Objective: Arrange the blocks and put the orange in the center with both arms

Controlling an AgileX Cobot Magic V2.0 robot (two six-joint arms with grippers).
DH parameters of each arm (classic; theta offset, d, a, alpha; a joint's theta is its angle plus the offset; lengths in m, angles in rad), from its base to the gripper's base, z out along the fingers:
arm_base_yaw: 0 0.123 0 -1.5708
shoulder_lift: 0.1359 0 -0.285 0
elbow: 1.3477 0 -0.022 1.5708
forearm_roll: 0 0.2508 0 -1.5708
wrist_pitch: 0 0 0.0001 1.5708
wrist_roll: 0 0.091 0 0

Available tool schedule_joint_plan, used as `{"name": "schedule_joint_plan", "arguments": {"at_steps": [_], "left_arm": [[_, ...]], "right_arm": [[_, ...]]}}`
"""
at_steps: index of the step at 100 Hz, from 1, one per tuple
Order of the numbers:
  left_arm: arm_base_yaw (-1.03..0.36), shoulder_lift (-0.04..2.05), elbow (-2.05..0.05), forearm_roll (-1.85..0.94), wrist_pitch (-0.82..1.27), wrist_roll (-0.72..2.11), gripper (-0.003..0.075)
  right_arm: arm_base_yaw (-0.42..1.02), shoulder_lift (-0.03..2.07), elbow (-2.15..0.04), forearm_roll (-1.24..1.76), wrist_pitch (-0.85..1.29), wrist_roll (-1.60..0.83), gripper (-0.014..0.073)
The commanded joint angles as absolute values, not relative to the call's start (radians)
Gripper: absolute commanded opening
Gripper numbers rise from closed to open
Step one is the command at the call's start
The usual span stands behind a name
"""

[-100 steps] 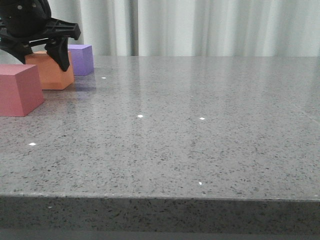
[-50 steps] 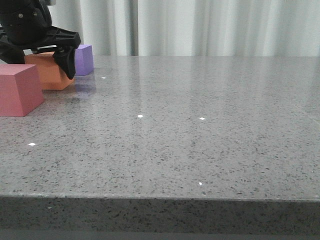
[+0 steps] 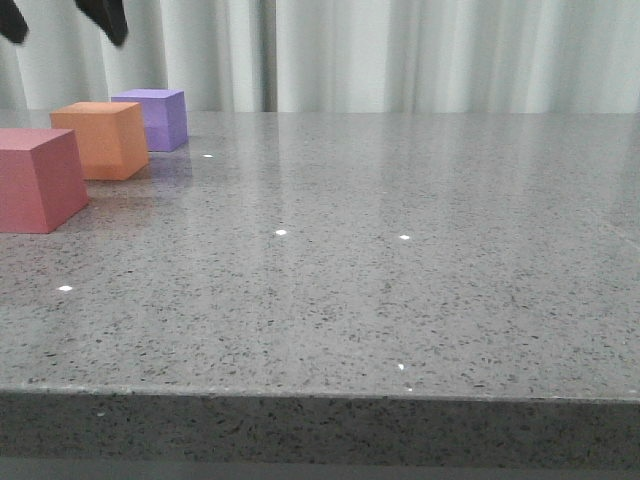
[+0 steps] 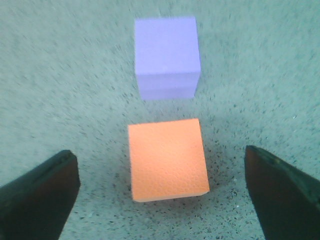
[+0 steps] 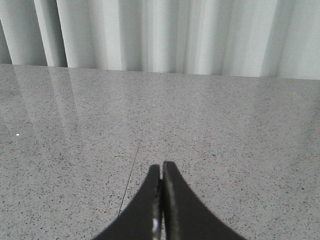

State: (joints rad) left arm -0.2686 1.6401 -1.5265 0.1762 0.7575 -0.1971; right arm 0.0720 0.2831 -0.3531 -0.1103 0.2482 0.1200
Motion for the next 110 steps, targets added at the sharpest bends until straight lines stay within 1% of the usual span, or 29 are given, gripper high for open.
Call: {"name": "schedule_joint_plan", "arguments": {"at_steps": [1, 13, 38, 54, 68, 80, 87, 94, 96, 101, 103, 105, 107, 108, 110], "left_arm": [[-0.252, 1.541, -1.536, 0.198, 0.705, -0.198, 0.0629], [-0.203, 1.436, -1.442, 0.189, 0.653, -0.202, 0.0627], [-0.084, 1.12, -1.088, 0.094, 0.477, -0.202, 0.0627], [-0.08, 0.888, -0.894, 0.086, 0.414, -0.202, 0.0627], [-0.08, 0.726, -0.764, 0.086, 0.379, -0.202, 0.0625], [-0.08, 0.591, -0.66, 0.086, 0.373, -0.202, 0.0596], [-0.08, 0.518, -0.608, 0.086, 0.368, -0.202, 0.0554], [-0.08, 0.45, -0.568, 0.086, 0.367, -0.202, 0.0482], [-0.08, 0.425, -0.555, 0.086, 0.367, -0.202, 0.0442], [-0.08, 0.39, -0.539, 0.086, 0.365, -0.202, 0.0373], [-0.08, 0.369, -0.531, 0.086, 0.363, -0.202, 0.0322], [-0.08, 0.359, -0.528, 0.086, 0.361, -0.202, 0.0295], [-0.08, 0.346, -0.523, 0.086, 0.361, -0.202, 0.0239], [-0.08, 0.342, -0.523, 0.086, 0.361, -0.202, 0.0239], [-0.08, 0.33, -0.521, 0.086, 0.361, -0.202, 0.0197]], "right_arm": [[0.067, 0.29, -0.378, -0.124, 0.165, 0.113, -0.0068], [0.067, 0.29, -0.378, -0.124, 0.165, 0.113, -0.0068], [0.067, 0.29, -0.378, -0.124, 0.165, 0.113, -0.0068], [0.067, 0.29, -0.378, -0.124, 0.165, 0.113, -0.0068], [0.067, 0.29, -0.378, -0.124, 0.165, 0.113, -0.0068], [0.067, 0.29, -0.378, -0.124, 0.165, 0.113, -0.0068], [0.067, 0.29, -0.378, -0.124, 0.165, 0.113, -0.0068], [0.067, 0.29, -0.378, -0.124, 0.165, 0.113, -0.0068], [0.067, 0.29, -0.378, -0.124, 0.165, 0.113, -0.0068], [0.067, 0.29, -0.378, -0.124, 0.165, 0.113, -0.0068], [0.067, 0.29, -0.378, -0.124, 0.165, 0.113, -0.0068], [0.067, 0.29, -0.378, -0.124, 0.165, 0.113, -0.0068], [0.067, 0.29, -0.378, -0.124, 0.165, 0.113, -0.0068], [0.067, 0.29, -0.378, -0.124, 0.165, 0.113, -0.0068], [0.067, 0.29, -0.378, -0.124, 0.165, 0.113, -0.0068]]}}
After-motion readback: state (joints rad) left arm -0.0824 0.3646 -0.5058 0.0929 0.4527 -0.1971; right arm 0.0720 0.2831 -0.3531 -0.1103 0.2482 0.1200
